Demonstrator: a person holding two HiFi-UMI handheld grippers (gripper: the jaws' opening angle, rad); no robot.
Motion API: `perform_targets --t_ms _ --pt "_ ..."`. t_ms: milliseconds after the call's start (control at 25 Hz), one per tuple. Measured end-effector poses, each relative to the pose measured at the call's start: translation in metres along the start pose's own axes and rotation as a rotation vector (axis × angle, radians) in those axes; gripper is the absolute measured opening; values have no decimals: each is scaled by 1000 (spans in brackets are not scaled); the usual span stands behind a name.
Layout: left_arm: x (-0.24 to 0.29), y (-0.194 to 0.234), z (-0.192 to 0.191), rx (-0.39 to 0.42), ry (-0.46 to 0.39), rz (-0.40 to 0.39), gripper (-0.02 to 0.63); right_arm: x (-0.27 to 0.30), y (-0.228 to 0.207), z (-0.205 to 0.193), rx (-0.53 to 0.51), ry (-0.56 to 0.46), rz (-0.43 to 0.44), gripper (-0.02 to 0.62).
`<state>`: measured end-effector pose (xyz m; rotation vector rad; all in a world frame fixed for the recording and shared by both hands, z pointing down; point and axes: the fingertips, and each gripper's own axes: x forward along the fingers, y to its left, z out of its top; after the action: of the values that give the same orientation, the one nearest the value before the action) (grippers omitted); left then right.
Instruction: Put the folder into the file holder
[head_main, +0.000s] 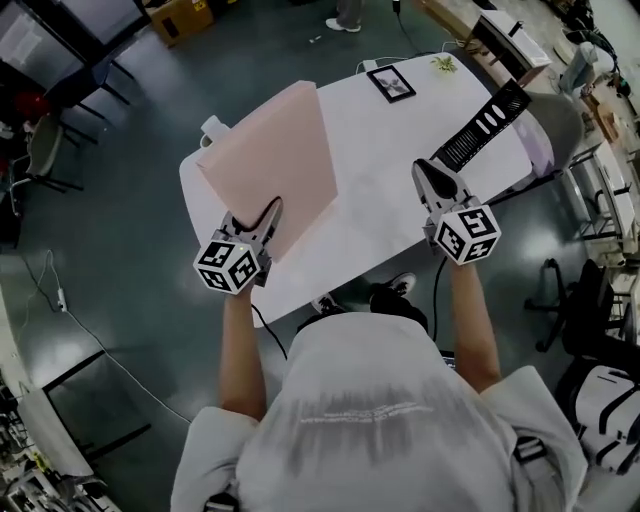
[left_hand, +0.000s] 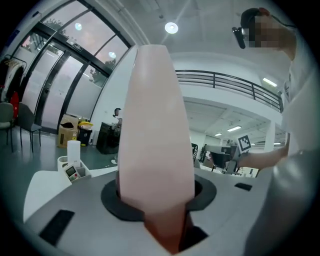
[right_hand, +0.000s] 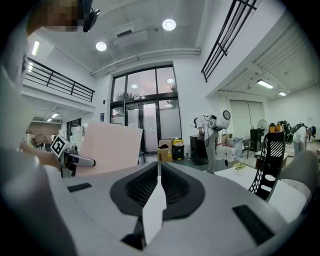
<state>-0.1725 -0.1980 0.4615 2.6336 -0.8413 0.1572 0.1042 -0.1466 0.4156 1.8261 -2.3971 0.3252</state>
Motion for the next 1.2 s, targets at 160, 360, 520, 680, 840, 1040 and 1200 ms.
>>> perform_targets --t_ms 160,360,520,680,840,1040,1200 --pt "18 -24 10 62 22 -24 176 -15 -15 13 -30 -4 -42 40" --pt "48 -60 26 100 5 -57 176 -43 -48 23 -4 -16 -122 34" --pt "76 -92 40 126 -10 -87 176 -67 -78 24 20 -26 -175 29" --pt "106 -120 53 145 -32 -110 176 -82 -100 22 55 -37 -170 25" --pt "135 -146 62 170 -49 -120 176 -98 -122 22 30 -23 -191 25" --pt "175 -181 71 220 -42 -103 176 -117 -166 26 40 -21 -202 25" --pt "197 -206 76 250 -63 -90 176 -127 -198 26 34 -23 -206 25"
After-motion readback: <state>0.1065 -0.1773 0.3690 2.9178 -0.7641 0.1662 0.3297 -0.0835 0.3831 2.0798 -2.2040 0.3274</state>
